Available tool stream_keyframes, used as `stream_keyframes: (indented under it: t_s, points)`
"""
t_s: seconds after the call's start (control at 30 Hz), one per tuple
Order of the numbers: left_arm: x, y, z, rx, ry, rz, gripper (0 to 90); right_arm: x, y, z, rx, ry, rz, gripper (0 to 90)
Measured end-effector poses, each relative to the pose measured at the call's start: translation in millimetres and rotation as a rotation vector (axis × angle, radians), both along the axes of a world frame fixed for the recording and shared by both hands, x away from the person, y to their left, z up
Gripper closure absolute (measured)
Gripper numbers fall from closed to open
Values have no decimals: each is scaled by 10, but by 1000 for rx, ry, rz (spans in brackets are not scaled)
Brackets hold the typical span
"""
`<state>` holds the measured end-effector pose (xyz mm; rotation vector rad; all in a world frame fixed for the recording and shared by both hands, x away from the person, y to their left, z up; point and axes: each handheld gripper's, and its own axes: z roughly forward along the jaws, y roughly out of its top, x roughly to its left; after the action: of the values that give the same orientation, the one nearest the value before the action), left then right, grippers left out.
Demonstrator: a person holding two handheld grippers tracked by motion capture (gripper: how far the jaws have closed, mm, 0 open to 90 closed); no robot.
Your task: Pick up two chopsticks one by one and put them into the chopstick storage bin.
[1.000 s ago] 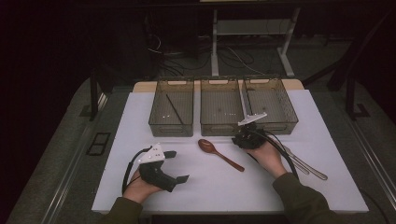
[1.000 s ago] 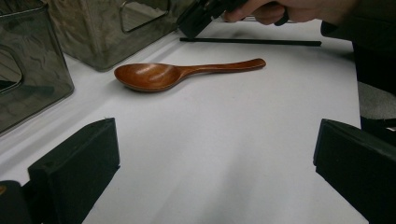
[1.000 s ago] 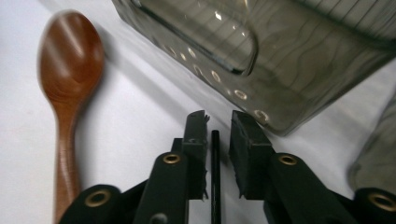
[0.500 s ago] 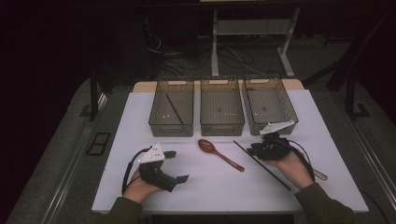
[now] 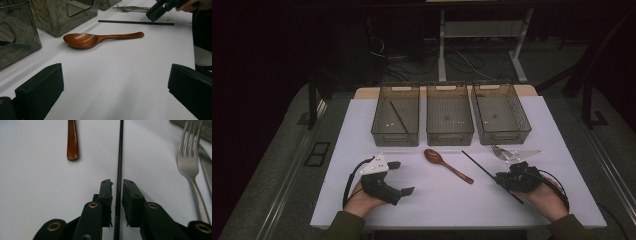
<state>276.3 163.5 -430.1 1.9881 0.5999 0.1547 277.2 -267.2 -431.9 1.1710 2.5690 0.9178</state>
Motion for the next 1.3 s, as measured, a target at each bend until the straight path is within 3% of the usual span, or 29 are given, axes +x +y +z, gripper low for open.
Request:
stream_keyframes:
  t_s: [0.23,0.53,0.87,1.03,1.3]
  points:
    - [-1,-2,0,5,0,-2,0,2,19,-66,-61,-4,5,805]
    - [-3,-9,-4,6,-2,0,0,-1,17,-75,-65,-17,20,837]
    - [-7,-11,-1,5,-4,1,0,34,-27,-65,-25,10,16,846]
    - [-4,-11,-4,4,-3,1,0,42,-76,-17,21,19,1,847]
    - [-3,-9,-3,9,-3,-1,0,38,-152,74,55,-10,-9,847]
